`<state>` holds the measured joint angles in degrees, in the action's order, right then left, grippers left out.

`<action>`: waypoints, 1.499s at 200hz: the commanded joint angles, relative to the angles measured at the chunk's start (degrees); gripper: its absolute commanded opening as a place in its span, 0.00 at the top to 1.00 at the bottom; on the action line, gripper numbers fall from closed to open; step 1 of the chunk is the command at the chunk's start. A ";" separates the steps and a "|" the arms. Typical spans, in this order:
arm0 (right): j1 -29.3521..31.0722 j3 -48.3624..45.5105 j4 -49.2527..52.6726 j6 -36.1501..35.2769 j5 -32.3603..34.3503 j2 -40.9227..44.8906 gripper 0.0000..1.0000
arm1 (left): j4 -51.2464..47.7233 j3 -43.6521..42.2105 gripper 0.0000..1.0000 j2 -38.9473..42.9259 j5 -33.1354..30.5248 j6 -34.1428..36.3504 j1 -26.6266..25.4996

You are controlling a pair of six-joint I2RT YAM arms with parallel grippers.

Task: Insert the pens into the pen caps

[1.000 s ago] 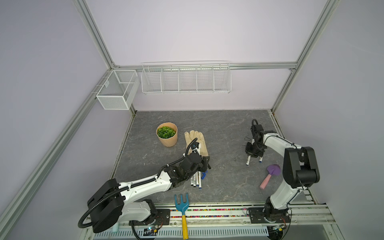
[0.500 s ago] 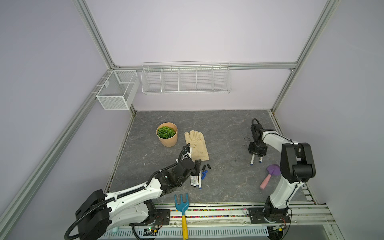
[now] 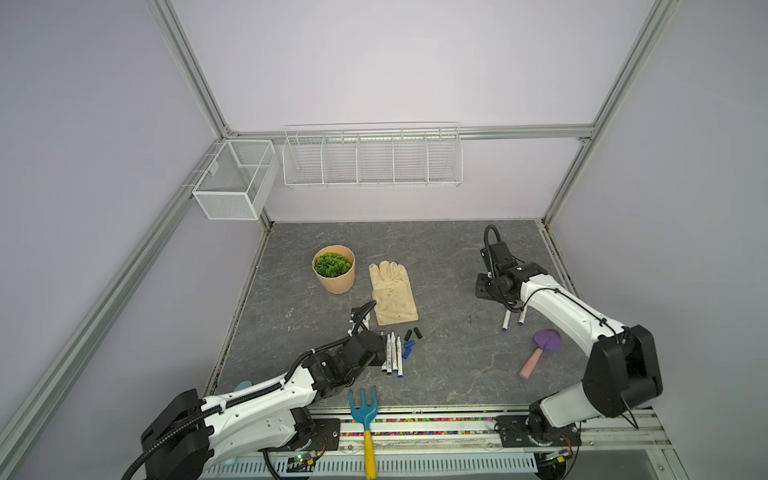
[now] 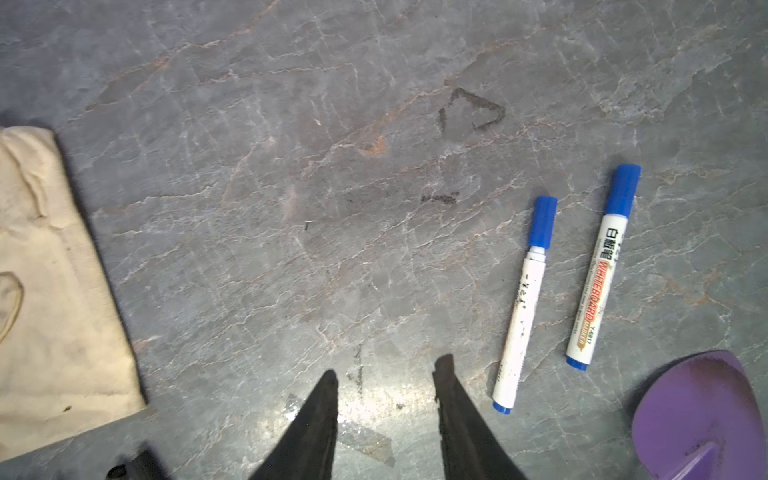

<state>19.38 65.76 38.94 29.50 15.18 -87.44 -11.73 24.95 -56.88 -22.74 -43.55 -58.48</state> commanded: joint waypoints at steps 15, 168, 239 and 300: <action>-5.54 -0.60 2.02 2.01 -1.53 -3.30 0.58 | 1.17 1.84 0.42 -1.59 1.48 0.74 0.03; -16.50 4.56 1.54 1.79 -2.15 -19.94 0.59 | 0.83 35.63 0.42 -38.96 20.32 20.71 -1.90; -17.08 6.05 0.28 0.47 -1.39 -22.63 0.61 | -2.54 46.39 0.43 -47.19 22.82 22.91 -2.96; -17.63 4.55 -2.04 0.55 -3.34 -23.58 0.70 | -2.34 43.93 0.44 -46.25 22.14 21.49 -2.96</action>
<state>2.24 71.48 38.04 29.78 13.08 -109.32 -13.21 69.80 -103.98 -0.56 -21.98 -61.19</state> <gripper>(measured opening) 0.320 0.564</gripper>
